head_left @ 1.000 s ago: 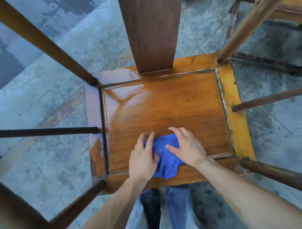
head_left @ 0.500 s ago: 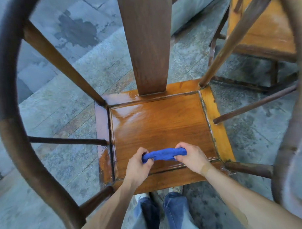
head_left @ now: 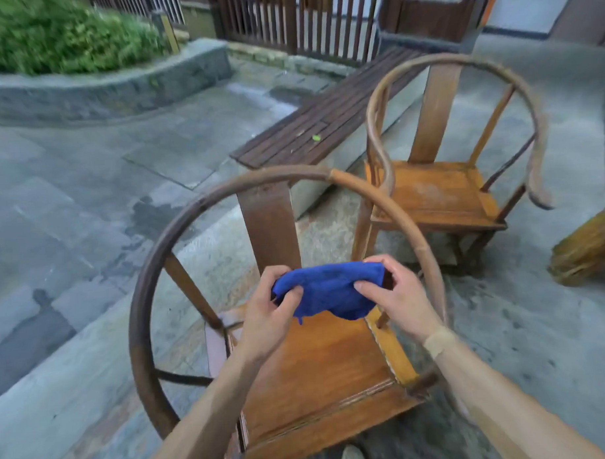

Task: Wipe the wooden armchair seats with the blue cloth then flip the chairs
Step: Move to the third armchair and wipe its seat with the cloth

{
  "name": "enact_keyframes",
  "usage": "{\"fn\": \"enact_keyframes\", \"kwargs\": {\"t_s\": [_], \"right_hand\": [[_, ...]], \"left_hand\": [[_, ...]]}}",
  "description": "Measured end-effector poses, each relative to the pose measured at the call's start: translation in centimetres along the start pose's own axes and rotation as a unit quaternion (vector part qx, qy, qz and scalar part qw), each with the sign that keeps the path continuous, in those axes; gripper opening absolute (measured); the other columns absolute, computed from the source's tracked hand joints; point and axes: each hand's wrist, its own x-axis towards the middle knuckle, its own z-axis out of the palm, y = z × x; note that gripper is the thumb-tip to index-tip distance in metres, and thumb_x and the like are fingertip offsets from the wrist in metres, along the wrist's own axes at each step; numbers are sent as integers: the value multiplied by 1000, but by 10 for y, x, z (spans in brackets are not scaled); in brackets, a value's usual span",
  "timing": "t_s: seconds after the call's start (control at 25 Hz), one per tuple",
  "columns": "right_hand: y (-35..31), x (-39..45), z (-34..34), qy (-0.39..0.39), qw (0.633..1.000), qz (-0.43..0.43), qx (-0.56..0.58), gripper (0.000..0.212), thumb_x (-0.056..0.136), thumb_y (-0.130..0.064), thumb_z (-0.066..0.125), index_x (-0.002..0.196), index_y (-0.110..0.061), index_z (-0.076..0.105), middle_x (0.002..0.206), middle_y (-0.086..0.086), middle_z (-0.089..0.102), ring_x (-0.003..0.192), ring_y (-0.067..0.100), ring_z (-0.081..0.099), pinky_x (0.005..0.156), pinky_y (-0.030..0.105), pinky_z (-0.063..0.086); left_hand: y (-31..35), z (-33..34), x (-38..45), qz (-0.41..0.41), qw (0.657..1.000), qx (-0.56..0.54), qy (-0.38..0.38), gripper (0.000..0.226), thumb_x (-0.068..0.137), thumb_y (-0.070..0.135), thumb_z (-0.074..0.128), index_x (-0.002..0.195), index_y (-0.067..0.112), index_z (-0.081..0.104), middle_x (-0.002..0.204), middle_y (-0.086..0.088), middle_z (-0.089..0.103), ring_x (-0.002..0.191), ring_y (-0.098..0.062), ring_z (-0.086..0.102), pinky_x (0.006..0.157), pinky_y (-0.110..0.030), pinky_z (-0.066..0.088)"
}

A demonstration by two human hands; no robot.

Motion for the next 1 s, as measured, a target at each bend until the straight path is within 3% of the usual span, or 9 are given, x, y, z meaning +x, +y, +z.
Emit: {"fn": "enact_keyframes", "kwargs": {"t_s": [0.16, 0.28, 0.36, 0.6, 0.72, 1.0], "right_hand": [[-57, -2, -28, 35, 997, -59, 23, 23, 84, -2, 75, 94, -19, 64, 84, -16, 69, 81, 1, 61, 75, 16, 48], [-75, -6, -44, 65, 995, -78, 17, 21, 80, -13, 76, 97, -19, 65, 88, -11, 69, 84, 5, 62, 76, 20, 50], [-80, -11, -58, 84, 993, -81, 11, 21, 81, -9, 77, 97, -17, 65, 87, -13, 69, 83, 4, 62, 76, 20, 50], [-77, -35, -96, 125, 990, -68, 6, 27, 85, 3, 73, 93, -21, 64, 84, -19, 68, 82, 0, 61, 77, 17, 48], [-73, -32, -95, 118, 990, -79, 14, 24, 85, 1, 74, 94, -20, 64, 85, -16, 68, 83, 3, 61, 77, 20, 49], [-79, 3, -72, 44, 993, -106, 26, 20, 86, -8, 76, 95, -22, 66, 91, -2, 70, 87, 12, 63, 79, 35, 52]], "left_hand": [[60, -3, 13, 73, 997, -34, -4, 20, 97, 0, 56, 97, 20, 56, 79, 17, 56, 71, -4, 53, 63, -20, 45], [79, 4, 20, 95, 994, -55, -13, 17, 97, 7, 58, 98, 23, 57, 84, 11, 57, 76, -11, 53, 65, -32, 47], [86, 15, 25, 108, 992, -66, -29, 14, 93, 13, 59, 97, 27, 58, 85, 13, 58, 78, -12, 54, 67, -39, 47], [99, 55, 29, 135, 985, -71, -76, 18, 96, 6, 58, 98, 23, 57, 82, 22, 57, 75, -3, 51, 67, -22, 43], [100, 56, 25, 125, 987, -70, -68, 21, 97, 2, 58, 96, 23, 56, 80, 19, 56, 73, -4, 49, 65, -21, 42], [98, 26, 28, 108, 992, -56, 20, 10, 91, 16, 58, 98, 23, 58, 83, 16, 57, 80, -6, 53, 72, -22, 46]]}}
